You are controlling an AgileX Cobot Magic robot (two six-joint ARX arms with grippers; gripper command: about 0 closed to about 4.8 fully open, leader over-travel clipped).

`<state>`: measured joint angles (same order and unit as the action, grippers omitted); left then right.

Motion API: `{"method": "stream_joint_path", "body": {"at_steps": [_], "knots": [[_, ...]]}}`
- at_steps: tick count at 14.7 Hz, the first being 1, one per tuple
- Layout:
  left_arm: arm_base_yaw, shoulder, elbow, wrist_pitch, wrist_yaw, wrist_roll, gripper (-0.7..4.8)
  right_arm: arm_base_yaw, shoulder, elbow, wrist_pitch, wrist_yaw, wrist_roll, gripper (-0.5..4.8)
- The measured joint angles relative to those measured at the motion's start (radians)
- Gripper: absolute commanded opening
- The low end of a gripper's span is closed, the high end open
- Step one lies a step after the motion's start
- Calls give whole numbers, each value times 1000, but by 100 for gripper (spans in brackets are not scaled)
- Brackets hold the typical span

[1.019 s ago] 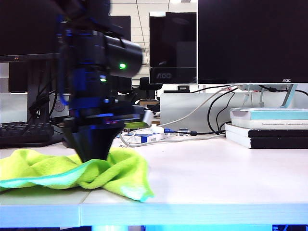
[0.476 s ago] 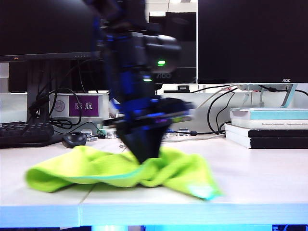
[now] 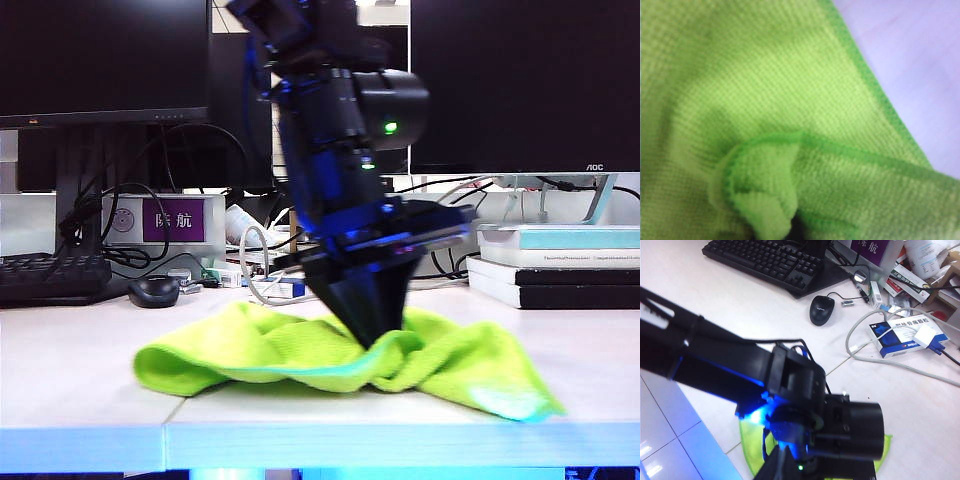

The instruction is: Wipe the table from left to right using the rag.

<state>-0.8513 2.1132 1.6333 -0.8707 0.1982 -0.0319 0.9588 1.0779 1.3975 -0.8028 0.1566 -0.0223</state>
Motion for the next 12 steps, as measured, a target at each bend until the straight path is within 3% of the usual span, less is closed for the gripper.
{"method": "stream_joint_path", "body": {"at_steps": [8,10,12], "knots": [[-66,100,148,25,39,-26,-6,0,-2,0,-2,3,15,-6],[-76,105,151,39,47,-29,-6,0,-20,0,-43,63,25,-5],[-82,108,151,47,50,-29,-6,-2,-58,0,-143,185,62,-5]]}}
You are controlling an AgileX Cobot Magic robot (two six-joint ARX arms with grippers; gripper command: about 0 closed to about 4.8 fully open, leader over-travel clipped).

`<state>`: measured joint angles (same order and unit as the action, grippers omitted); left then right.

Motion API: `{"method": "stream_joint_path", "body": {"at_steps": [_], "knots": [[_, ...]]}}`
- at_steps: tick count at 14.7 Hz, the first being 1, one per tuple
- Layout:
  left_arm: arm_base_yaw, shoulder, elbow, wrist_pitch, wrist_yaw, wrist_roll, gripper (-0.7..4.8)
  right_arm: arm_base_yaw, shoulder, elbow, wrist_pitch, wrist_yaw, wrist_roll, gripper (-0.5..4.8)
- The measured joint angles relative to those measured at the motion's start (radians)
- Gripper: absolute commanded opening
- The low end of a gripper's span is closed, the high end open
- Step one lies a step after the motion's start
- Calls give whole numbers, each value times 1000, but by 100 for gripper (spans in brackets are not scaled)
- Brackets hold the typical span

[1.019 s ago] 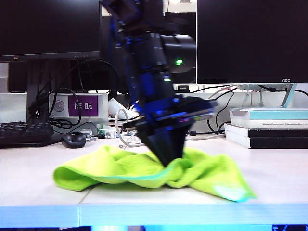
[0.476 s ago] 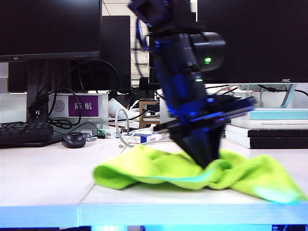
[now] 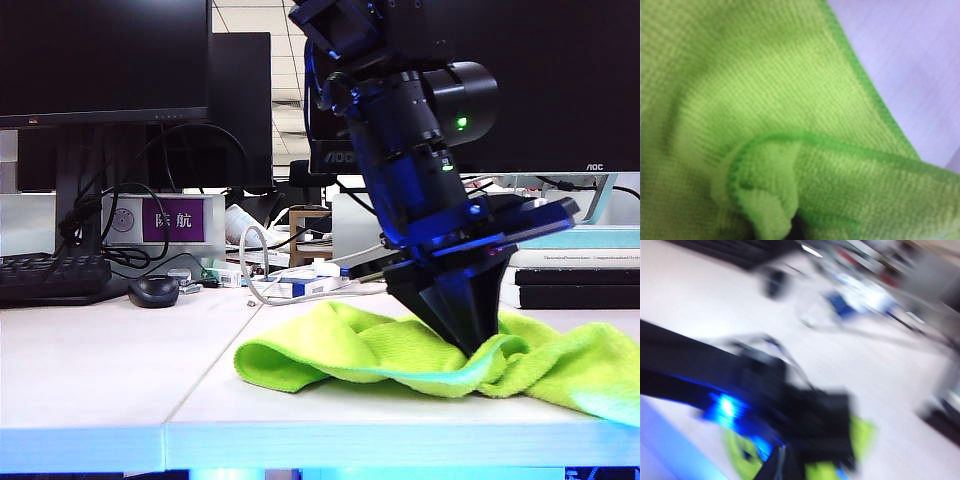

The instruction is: Wipe the table from left to right using the rag.

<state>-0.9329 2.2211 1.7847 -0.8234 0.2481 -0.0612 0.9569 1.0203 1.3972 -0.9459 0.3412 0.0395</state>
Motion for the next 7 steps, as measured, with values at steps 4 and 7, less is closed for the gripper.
{"method": "stream_joint_path", "body": {"at_steps": [4,7], "knots": [[-5,4,0,22,11,-2,-6,-54,-99,2,-146,88,155,-5],[-7,11,0,53,31,-25,-6,-109,-118,2,-197,104,204,-5]]}}
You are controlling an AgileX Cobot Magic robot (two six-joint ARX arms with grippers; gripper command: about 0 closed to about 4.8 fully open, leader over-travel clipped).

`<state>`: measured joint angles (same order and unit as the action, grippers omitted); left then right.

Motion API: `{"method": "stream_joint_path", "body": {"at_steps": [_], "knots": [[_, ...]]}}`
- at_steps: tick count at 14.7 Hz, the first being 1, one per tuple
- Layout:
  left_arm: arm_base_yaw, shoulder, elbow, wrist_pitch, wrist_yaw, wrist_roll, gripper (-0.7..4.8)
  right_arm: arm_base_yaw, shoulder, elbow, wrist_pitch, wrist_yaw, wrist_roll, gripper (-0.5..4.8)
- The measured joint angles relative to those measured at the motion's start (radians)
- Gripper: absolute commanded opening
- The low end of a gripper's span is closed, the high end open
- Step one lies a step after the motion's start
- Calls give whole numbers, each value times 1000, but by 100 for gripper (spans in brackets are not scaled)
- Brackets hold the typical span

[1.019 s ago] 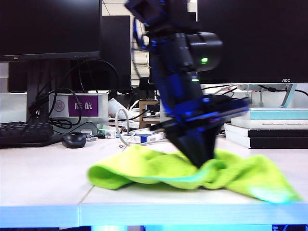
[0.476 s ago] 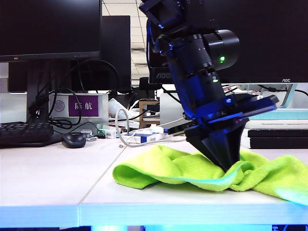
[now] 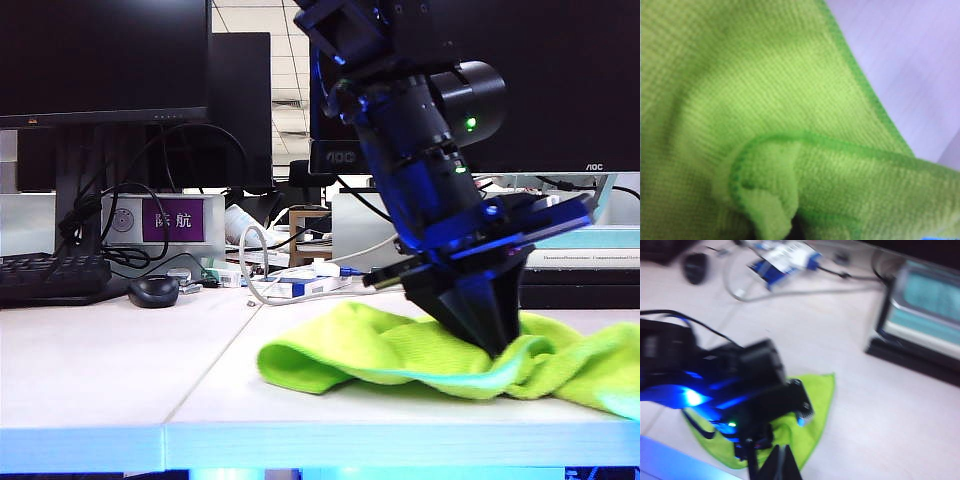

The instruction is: Wipe the table from left to right using the rag.

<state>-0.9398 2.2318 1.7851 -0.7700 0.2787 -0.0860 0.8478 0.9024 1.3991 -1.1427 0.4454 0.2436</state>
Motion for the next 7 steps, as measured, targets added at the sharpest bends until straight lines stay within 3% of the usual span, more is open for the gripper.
{"method": "stream_joint_path", "body": {"at_steps": [7], "knots": [[-37,112,182,-53,10,-20,-6,-14,11,0,0,-1,35,-6]]}}
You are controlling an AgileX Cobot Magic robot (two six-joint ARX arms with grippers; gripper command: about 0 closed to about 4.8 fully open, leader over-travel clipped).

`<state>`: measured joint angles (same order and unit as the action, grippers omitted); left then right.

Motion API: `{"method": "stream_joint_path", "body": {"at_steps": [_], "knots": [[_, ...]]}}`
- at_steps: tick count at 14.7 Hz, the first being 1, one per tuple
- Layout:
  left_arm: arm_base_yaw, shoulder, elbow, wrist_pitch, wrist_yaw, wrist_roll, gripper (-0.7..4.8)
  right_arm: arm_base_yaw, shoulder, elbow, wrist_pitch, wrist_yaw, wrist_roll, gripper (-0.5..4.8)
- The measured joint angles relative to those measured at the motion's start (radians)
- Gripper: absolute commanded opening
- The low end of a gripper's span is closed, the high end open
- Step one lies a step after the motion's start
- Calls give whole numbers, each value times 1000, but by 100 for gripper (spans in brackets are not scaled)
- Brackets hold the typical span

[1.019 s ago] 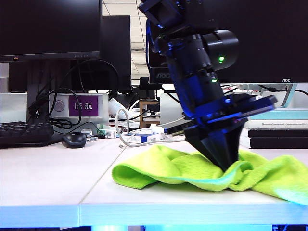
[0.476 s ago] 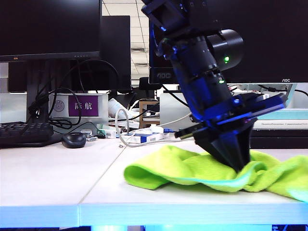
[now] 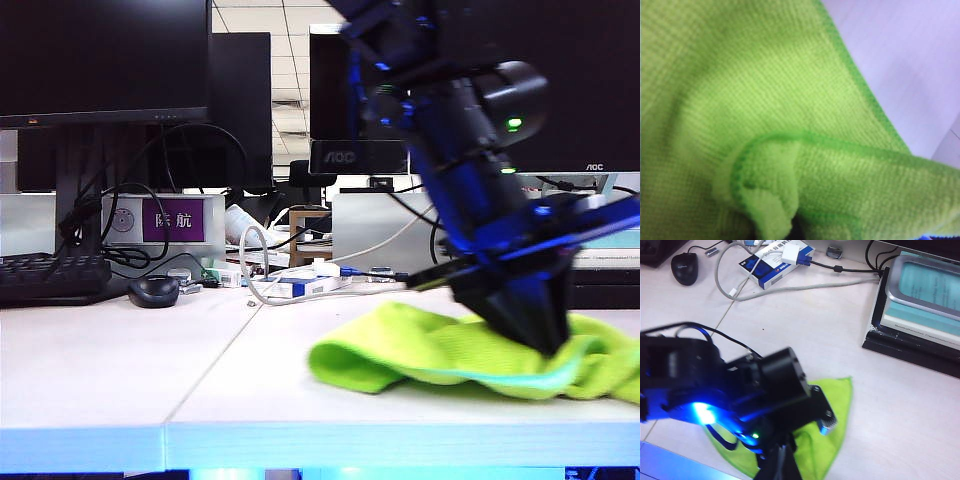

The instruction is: Wipe the table from left to right using the rag.

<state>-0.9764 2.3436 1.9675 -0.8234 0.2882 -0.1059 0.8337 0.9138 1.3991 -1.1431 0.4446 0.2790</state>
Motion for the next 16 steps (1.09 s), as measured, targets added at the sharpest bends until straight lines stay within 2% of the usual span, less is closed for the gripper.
{"method": "stream_joint_path", "body": {"at_steps": [8,16], "knots": [[-33,119,194,-34,37,-13,-6,-1,0,0,-63,45,4,-6],[-75,142,193,97,62,-107,-6,-1,0,0,-63,45,4,-6]]}}
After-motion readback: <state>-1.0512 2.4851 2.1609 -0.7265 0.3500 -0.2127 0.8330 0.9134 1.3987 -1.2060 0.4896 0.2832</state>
